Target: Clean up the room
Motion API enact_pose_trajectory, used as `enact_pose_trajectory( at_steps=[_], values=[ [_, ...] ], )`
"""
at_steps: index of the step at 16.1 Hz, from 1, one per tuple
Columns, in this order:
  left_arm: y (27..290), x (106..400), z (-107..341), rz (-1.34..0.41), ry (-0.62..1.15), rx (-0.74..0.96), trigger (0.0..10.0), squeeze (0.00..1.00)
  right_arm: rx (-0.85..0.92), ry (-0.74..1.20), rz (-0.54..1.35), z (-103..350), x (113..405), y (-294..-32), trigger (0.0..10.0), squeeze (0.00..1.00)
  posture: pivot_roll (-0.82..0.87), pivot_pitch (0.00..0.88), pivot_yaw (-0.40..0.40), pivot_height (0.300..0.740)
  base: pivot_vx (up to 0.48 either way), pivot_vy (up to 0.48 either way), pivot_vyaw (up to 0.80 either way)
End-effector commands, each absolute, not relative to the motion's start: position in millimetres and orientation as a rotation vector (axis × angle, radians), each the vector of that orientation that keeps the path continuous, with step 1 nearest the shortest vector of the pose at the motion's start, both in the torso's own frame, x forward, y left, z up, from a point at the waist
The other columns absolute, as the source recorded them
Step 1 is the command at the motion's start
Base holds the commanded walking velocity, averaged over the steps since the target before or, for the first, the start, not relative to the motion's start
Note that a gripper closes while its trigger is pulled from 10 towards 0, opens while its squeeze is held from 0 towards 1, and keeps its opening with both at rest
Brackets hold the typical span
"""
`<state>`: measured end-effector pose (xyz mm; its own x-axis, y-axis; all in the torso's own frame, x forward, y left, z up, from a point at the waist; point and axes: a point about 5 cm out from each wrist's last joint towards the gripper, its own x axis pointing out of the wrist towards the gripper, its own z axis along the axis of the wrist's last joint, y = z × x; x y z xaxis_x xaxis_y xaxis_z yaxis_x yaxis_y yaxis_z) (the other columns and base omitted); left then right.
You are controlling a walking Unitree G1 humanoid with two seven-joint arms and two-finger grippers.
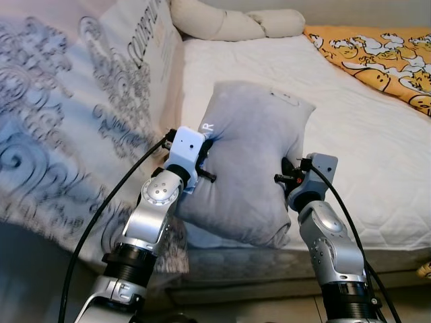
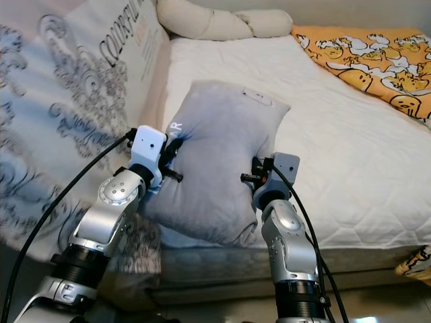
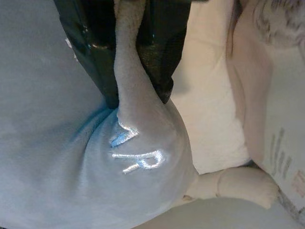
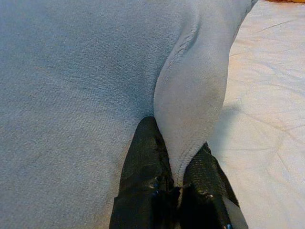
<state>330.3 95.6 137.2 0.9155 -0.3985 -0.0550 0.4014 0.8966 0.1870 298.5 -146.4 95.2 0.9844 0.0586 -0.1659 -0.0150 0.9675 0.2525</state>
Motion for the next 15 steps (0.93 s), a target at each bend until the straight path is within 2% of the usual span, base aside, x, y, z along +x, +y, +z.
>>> enact_pose_trajectory(
  at_steps=[1,5,7,8,13,15],
  values=[
    [97.9,334.8,147.3,-0.396,-0.029,0.199,10.0,0.00,0.237,0.147,0.005,100.6,301.5,-154.2,10.0,0.00,-0.02,0.000,0.017,0.740,0.292,0.000,0.00],
    [97.9,336.3,147.8,-0.396,-0.030,0.196,10.0,0.00,0.211,0.150,0.009,101.3,303.4,-154.9,10.0,0.00,-0.02,0.000,0.013,0.740,0.291,0.000,0.00],
    [97.5,336.7,148.1,-0.398,-0.031,0.194,10.0,0.00,0.138,0.151,-0.002,101.0,304.2,-156.9,10.0,0.00,-0.02,0.000,0.012,0.740,0.294,0.000,0.65],
    [97.4,336.8,148.1,-0.400,-0.032,0.193,10.0,0.00,0.160,0.150,-0.020,100.7,303.5,-158.2,10.0,0.00,-0.02,0.000,0.013,0.740,0.292,0.000,0.77],
    [94.0,336.7,147.0,-0.425,-0.027,0.195,10.0,0.00,0.170,0.170,-0.048,96.2,302.4,-162.0,10.0,0.00,-0.02,0.000,0.014,0.740,0.286,0.000,0.00],
    [90.4,335.3,147.2,-0.449,-0.032,0.208,10.0,0.00,0.151,0.213,-0.054,89.9,300.9,-163.4,10.0,0.00,-0.02,0.000,0.011,0.740,0.000,0.000,0.00]
  ],
)
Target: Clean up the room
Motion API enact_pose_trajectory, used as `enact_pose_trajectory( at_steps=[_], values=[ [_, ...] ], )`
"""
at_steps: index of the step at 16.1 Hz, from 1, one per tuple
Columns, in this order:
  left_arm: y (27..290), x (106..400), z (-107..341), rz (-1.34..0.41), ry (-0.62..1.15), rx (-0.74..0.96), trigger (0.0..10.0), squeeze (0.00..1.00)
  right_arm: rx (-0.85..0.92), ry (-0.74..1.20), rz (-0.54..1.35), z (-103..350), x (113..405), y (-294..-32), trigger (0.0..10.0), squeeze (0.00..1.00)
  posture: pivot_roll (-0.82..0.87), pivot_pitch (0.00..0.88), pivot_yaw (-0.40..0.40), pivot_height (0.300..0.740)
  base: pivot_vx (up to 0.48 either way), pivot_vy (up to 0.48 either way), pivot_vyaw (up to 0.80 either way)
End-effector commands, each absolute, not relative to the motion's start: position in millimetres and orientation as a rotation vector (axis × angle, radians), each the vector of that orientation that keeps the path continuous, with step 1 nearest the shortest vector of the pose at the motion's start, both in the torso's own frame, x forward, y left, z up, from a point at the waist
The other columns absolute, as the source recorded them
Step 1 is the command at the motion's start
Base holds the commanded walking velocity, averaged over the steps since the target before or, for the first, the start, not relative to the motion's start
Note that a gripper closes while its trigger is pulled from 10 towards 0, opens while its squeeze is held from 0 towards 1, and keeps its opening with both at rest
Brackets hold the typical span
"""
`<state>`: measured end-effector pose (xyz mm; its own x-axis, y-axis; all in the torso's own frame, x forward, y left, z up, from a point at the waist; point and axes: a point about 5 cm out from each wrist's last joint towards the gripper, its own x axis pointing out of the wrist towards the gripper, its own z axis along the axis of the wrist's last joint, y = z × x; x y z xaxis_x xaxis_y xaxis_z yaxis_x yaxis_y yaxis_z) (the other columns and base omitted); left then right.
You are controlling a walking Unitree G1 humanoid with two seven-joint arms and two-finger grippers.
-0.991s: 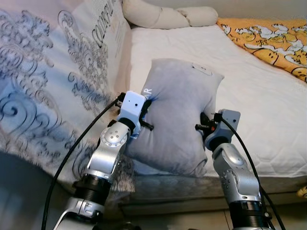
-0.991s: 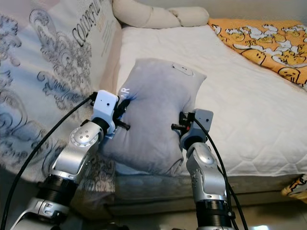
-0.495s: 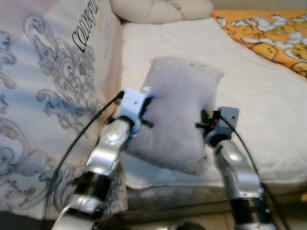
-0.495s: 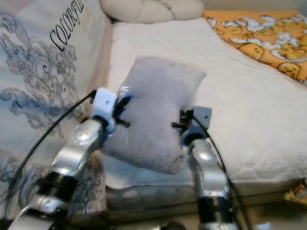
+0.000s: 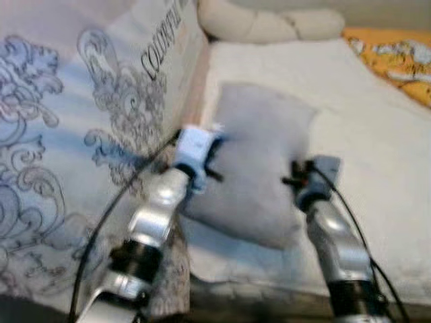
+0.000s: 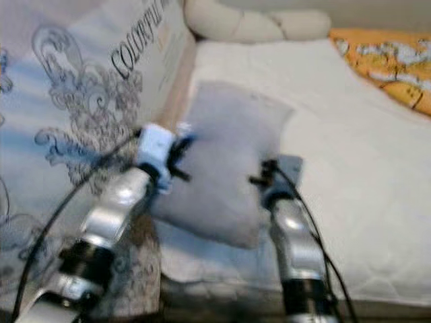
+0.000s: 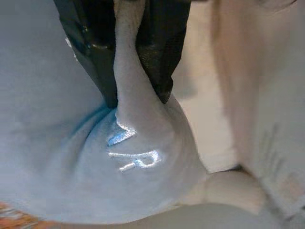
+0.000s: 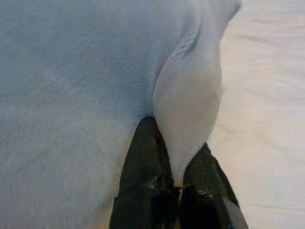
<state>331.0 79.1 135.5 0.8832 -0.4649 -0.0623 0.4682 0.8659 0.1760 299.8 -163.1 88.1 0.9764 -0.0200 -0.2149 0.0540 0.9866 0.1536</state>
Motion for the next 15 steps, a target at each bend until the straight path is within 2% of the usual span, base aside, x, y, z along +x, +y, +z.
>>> enact_pose_trajectory(
  at_steps=[1,2,7,9,12,15],
  values=[
    [90.0,335.3,146.6,-0.453,-0.030,0.219,10.0,0.00,0.153,0.236,-0.054,85.9,299.7,-164.2,10.0,0.00,-0.02,0.000,0.009,0.740,0.000,0.000,0.00],
    [91.4,337.2,145.5,-0.444,-0.024,0.235,10.0,0.00,0.125,0.325,-0.080,71.0,294.7,-171.0,10.0,1.00,-0.02,0.000,0.007,0.740,0.000,0.000,0.00],
    [102.6,352.7,142.3,-0.350,0.039,0.345,10.0,0.00,0.016,0.435,-0.102,51.5,283.5,-192.3,10.0,1.00,-0.02,0.000,0.004,0.740,0.000,0.000,0.00],
    [108.5,362.9,149.7,-0.294,0.027,0.382,10.0,0.00,-0.021,0.419,-0.067,53.5,282.5,-201.1,10.0,1.00,-0.03,0.000,0.010,0.740,0.000,0.000,0.00],
    [107.9,370.7,164.6,-0.287,-0.033,0.449,10.0,0.00,-0.020,0.323,0.142,69.2,283.3,-195.8,10.0,1.00,-0.04,0.000,0.017,0.740,0.000,0.000,0.00],
    [103.9,382.2,174.0,-0.296,-0.066,0.617,10.0,0.00,-0.005,0.216,0.470,90.8,273.7,-177.7,10.0,1.00,-0.05,0.000,0.030,0.740,0.000,0.000,0.00]
  ],
)
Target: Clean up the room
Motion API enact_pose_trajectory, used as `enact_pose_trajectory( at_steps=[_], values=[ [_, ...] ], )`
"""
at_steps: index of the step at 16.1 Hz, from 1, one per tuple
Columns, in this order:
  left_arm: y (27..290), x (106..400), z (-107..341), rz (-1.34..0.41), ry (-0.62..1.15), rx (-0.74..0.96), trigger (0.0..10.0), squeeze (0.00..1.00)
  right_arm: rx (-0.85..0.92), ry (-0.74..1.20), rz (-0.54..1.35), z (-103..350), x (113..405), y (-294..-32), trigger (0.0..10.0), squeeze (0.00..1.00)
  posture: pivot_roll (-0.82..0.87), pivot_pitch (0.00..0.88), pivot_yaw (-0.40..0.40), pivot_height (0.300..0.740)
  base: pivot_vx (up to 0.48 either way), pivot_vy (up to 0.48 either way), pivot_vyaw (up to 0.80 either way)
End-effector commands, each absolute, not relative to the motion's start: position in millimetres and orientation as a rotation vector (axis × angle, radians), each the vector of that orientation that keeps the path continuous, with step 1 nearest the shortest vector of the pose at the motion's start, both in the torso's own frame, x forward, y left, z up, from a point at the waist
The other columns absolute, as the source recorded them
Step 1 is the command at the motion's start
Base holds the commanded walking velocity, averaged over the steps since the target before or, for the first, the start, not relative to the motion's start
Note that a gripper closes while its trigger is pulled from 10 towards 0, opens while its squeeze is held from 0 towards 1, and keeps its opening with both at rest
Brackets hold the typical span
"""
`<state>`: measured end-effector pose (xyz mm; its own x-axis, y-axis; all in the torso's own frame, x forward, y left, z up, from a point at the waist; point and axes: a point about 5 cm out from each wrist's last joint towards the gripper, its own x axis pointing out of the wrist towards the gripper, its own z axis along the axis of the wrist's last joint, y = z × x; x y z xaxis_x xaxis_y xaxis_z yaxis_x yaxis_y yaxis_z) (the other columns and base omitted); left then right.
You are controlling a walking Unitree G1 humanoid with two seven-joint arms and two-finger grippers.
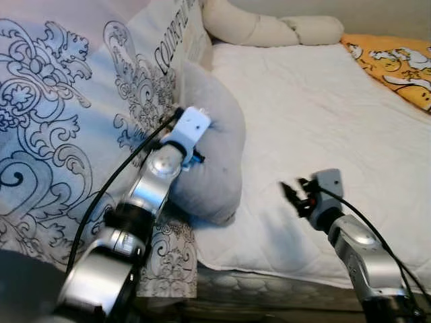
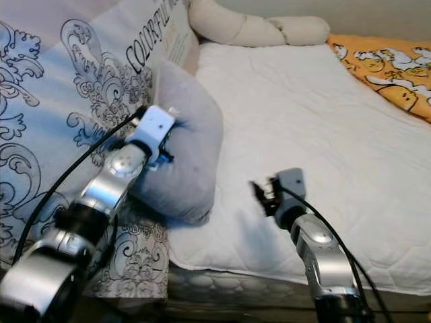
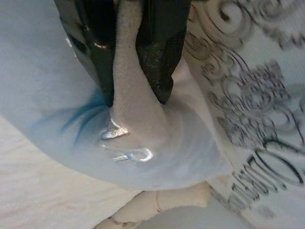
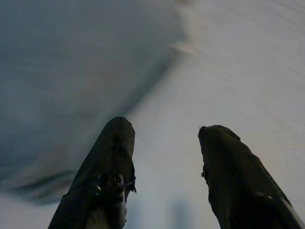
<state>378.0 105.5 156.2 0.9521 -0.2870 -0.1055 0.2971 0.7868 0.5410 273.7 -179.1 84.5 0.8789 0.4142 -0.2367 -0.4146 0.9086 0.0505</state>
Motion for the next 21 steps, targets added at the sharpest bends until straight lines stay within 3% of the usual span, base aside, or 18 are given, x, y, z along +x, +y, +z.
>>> enact_pose_trajectory(
  at_steps=[1,3,6,9,10,16,18,19,21],
  values=[
    [104.2,383.7,175.3,-0.292,-0.068,0.636,10.0,0.00,0.004,0.208,0.500,93.3,272.3,-176.7,10.0,1.00,-0.05,0.000,0.030,0.740,0.000,0.000,0.00],
    [105.4,388.5,177.4,-0.323,-0.049,0.770,10.0,0.00,0.056,0.180,0.662,106.8,263.4,-175.2,10.0,1.00,-0.05,0.000,0.036,0.740,0.000,0.000,0.00],
    [105.3,389.7,169.0,-0.371,0.000,0.828,10.0,0.00,0.055,0.192,0.712,107.1,260.5,-175.3,10.0,1.00,-0.05,0.000,0.034,0.740,0.000,0.000,0.00],
    [108.9,393.5,169.8,-0.390,0.074,0.736,10.0,0.00,0.063,0.197,0.736,107.3,258.7,-173.1,10.0,1.00,-0.05,0.000,0.036,0.740,0.000,0.000,0.00],
    [109.1,393.8,171.3,-0.406,0.072,0.720,10.0,1.00,0.064,0.195,0.739,107.0,257.8,-172.9,10.0,1.00,-0.05,0.000,0.040,0.740,0.000,0.000,0.00],
    [116.1,390.5,188.2,-0.420,-0.024,0.602,10.0,1.00,0.136,0.101,0.705,115.6,256.4,-175.8,10.0,1.00,-0.07,0.000,0.057,0.740,0.000,0.000,0.00],
    [117.8,383.9,207.6,-0.428,-0.175,0.403,10.0,1.00,0.145,0.062,0.681,119.3,256.9,-175.4,10.0,1.00,-0.07,0.000,0.053,0.740,0.000,0.000,0.00],
    [119.5,381.6,210.9,-0.421,-0.210,0.367,10.0,1.00,0.150,0.052,0.665,120.0,257.8,-175.5,10.0,1.00,-0.07,0.000,0.052,0.740,0.000,0.000,0.00],
    [129.6,368.3,207.2,-0.399,-0.235,0.127,10.0,1.00,0.136,0.026,0.557,120.4,265.0,-177.9,10.0,1.00,-0.07,0.000,0.050,0.740,0.000,0.000,0.00]
  ],
)
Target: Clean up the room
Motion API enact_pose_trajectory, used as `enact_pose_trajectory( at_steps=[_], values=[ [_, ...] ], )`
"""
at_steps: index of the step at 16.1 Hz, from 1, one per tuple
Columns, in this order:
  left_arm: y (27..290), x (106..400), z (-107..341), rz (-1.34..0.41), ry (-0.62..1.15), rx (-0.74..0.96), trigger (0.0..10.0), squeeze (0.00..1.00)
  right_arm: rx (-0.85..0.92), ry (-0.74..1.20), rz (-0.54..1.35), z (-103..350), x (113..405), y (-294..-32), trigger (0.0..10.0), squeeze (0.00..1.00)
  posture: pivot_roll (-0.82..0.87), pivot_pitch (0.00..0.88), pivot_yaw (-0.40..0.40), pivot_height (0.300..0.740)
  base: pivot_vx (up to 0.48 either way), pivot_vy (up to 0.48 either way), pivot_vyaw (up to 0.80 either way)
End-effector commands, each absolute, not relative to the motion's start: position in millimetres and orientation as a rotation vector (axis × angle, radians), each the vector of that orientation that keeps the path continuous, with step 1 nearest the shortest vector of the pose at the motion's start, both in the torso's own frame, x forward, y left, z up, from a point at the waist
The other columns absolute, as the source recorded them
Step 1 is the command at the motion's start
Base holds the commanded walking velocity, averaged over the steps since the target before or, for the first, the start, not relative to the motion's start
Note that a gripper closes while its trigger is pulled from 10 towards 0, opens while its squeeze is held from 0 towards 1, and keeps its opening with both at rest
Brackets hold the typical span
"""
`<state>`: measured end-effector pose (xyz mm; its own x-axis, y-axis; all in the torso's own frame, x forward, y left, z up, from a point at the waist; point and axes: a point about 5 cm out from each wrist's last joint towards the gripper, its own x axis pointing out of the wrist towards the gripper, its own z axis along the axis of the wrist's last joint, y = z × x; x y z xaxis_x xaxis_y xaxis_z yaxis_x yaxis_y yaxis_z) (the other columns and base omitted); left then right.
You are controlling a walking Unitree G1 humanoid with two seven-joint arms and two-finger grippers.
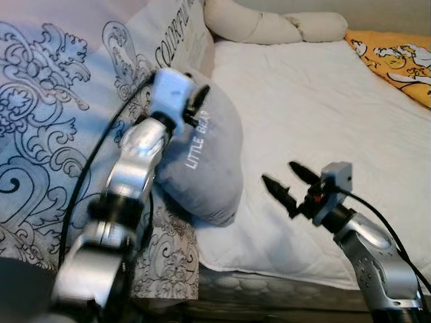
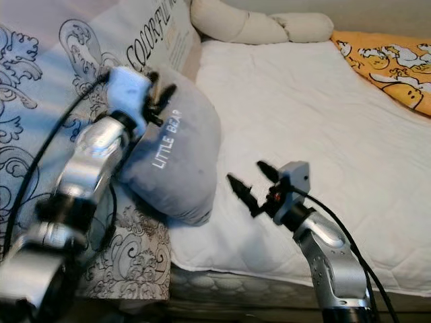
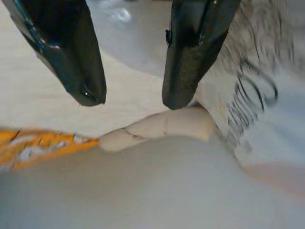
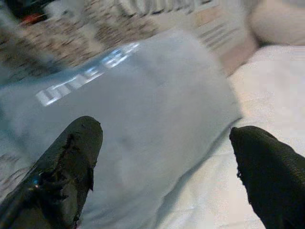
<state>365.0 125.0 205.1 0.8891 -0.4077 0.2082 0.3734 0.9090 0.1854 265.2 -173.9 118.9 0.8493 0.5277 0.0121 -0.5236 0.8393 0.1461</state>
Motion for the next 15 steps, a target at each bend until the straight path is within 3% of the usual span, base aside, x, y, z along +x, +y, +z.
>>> enact_pose_trajectory(
  at_steps=[1,3,5,15],
  values=[
    [132.8,352.4,189.1,-0.390,-0.197,0.089,10.0,1.00,0.129,-0.021,0.418,123.3,271.9,-180.0,10.0,1.00,-0.06,0.000,0.044,0.740,0.000,0.000,0.00],
    [132.6,340.5,177.5,-0.369,-0.182,0.067,10.0,1.00,0.155,0.018,0.276,119.7,276.7,-183.4,10.0,1.00,-0.06,0.000,0.039,0.740,0.000,0.000,0.00],
    [129.8,328.7,168.1,-0.341,-0.169,0.058,10.0,1.00,0.173,-0.066,0.172,130.6,280.7,-180.5,10.0,1.00,-0.04,0.000,0.029,0.740,0.000,-0.480,0.00],
    [120.4,320.9,165.3,-0.303,-0.125,0.071,10.0,1.00,0.132,-0.045,0.093,123.3,273.7,-164.0,10.0,1.00,-0.02,0.000,-0.020,0.740,0.000,-0.450,0.00]
  ],
)
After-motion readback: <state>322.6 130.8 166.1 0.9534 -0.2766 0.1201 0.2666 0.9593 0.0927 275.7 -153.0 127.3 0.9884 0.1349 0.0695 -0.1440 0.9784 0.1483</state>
